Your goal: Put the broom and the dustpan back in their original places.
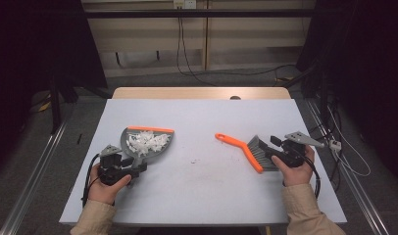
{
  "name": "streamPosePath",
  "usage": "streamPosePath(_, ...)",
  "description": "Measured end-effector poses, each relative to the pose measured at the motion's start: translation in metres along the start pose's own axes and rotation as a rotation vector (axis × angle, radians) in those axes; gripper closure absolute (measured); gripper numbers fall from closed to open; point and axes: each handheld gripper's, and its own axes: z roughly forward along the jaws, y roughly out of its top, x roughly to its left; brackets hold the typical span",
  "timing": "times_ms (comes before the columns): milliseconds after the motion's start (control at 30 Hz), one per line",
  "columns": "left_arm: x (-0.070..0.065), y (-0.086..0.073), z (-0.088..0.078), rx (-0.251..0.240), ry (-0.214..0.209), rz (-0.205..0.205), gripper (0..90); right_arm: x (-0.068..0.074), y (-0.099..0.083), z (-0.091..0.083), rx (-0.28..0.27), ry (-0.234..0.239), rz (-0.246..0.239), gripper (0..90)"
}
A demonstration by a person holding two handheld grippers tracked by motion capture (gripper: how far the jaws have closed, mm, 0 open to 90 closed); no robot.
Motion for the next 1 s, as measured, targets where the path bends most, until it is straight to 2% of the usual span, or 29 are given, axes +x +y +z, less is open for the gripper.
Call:
streamPosePath(167, 0.001, 0.002, -0.012, -0.103, -0.027, 0.047, 18.4, 0.005, -0.005, -0.002, 0.015, 0.059, -0.002, 37.0)
streamPosePath(267, 0.0, 0.003, -0.015, -0.132, -0.053, 0.063, 16.0, 0.006, -0.007, -0.003, 0.028, 0.081, -0.014, 33.3)
streamPosePath(533, 0.002, 0.002, -0.02, -0.175, -0.103, 0.087, 11.5, 0.01, -0.013, -0.006, 0.041, 0.129, -0.048, 27.6)
streamPosePath(567, 0.002, 0.002, -0.021, -0.185, -0.106, 0.079, 10.6, 0.011, -0.014, -0.007, 0.043, 0.13, -0.05, 27.6)
streamPosePath(667, 0.002, 0.002, -0.022, -0.203, -0.109, 0.094, 9.7, 0.01, -0.016, -0.009, 0.049, 0.135, -0.058, 26.9)
streamPosePath(900, 0.0, 0.0, -0.022, -0.212, -0.121, 0.103, 9.7, 0.008, -0.021, -0.016, 0.065, 0.142, -0.07, 26.2)
streamPosePath(1000, 0.001, -0.002, -0.023, -0.218, -0.126, 0.12, 9.7, 0.006, -0.023, -0.018, 0.07, 0.145, -0.076, 26.2)
